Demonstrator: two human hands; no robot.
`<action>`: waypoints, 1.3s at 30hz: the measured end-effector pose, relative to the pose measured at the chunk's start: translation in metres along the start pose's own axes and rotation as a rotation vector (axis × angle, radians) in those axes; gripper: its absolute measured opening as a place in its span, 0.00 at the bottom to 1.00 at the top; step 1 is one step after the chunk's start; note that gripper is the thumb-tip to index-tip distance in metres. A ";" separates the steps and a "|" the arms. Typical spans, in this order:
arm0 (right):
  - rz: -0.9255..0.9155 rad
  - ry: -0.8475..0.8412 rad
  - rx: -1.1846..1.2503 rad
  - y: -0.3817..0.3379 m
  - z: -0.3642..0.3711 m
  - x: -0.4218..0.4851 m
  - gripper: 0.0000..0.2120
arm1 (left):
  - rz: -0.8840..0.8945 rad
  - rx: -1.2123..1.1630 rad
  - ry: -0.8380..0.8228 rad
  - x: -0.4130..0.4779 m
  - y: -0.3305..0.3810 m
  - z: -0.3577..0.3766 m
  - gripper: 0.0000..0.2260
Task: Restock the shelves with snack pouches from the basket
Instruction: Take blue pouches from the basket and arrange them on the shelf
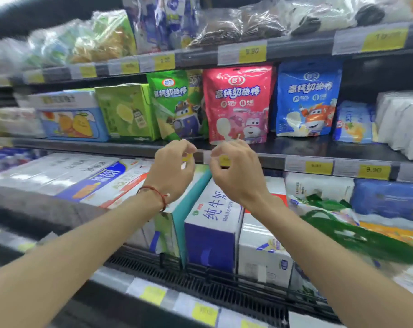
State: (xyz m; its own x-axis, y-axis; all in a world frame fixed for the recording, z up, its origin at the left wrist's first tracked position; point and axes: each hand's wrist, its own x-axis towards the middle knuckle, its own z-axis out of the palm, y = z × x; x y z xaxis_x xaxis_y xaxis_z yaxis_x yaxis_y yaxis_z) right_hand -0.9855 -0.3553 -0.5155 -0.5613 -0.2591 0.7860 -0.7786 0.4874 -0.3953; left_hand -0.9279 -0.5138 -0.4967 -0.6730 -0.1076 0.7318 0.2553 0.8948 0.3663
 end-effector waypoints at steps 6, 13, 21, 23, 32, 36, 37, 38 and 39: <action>-0.085 -0.155 0.176 -0.071 0.077 -0.037 0.06 | -0.207 0.185 0.010 -0.084 -0.079 -0.073 0.10; -0.176 -0.412 0.338 -0.153 0.166 -0.091 0.06 | -0.399 0.386 -0.003 -0.185 -0.138 -0.160 0.08; -0.302 -0.680 0.478 -0.243 0.238 -0.161 0.06 | -0.612 0.514 -0.032 -0.294 -0.188 -0.231 0.08; -0.326 -0.726 0.495 -0.265 0.254 -0.181 0.07 | -0.690 0.532 -0.028 -0.322 -0.197 -0.249 0.08; -0.426 -0.914 0.499 -0.363 0.338 -0.242 0.05 | -0.996 0.540 -0.068 -0.445 -0.260 -0.327 0.07; -0.449 -0.995 0.450 -0.398 0.373 -0.266 0.05 | -1.107 0.485 -0.042 -0.488 -0.295 -0.355 0.09; -0.459 -1.038 0.426 -0.405 0.380 -0.271 0.05 | -1.137 0.473 -0.048 -0.497 -0.300 -0.360 0.09; -0.452 -1.090 0.400 -0.411 0.387 -0.274 0.05 | -1.168 0.461 -0.071 -0.506 -0.305 -0.364 0.09; -0.437 -1.141 0.375 -0.416 0.394 -0.277 0.06 | -1.199 0.447 -0.106 -0.514 -0.308 -0.366 0.09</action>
State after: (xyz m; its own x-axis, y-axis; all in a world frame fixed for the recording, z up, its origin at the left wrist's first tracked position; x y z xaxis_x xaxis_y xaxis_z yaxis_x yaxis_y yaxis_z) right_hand -0.6163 -0.8148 -0.7557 -0.0164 -0.9943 0.1058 -0.8850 -0.0348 -0.4643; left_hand -0.4063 -0.8931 -0.7751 -0.3757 -0.9265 0.0234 -0.7859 0.3319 0.5218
